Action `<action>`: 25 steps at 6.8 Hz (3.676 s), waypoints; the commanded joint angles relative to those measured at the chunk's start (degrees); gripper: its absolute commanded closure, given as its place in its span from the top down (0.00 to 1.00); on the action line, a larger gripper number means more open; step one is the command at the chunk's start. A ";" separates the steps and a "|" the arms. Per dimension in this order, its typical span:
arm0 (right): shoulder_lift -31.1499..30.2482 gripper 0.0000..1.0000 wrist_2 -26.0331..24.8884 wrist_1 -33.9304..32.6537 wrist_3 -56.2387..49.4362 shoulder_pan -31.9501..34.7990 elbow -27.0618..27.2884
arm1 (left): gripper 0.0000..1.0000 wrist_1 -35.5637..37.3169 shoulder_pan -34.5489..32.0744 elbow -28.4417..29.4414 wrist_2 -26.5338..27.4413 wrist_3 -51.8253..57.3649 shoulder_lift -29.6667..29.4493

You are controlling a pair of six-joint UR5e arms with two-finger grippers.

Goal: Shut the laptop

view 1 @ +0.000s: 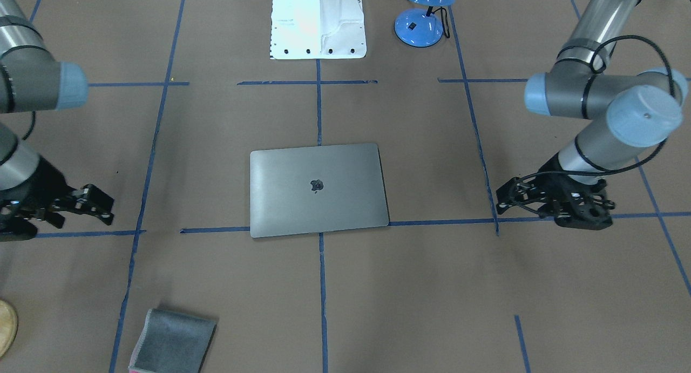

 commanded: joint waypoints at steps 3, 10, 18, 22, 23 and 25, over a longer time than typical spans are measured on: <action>-9.11 1.00 3.76 -12.33 -36.71 16.14 1.23 | 1.00 26.66 -18.58 -6.72 -0.15 41.63 8.64; -19.15 1.00 8.51 -16.76 -49.18 25.67 1.41 | 1.00 29.09 -29.87 -9.44 -6.30 49.00 23.50; -19.16 1.00 8.42 -16.76 -48.83 25.67 1.68 | 1.00 29.09 -29.70 -9.70 -5.60 48.47 23.49; -19.16 1.00 8.42 -16.76 -48.74 25.67 1.94 | 1.00 29.09 -29.70 -9.70 -5.60 48.47 23.49; -19.16 1.00 8.51 -16.76 -48.74 25.67 2.03 | 1.00 29.09 -29.70 -9.70 -5.60 48.47 23.49; -19.24 1.00 8.51 -16.76 -48.30 25.67 2.38 | 1.00 29.00 -29.70 -9.70 -5.68 48.47 23.49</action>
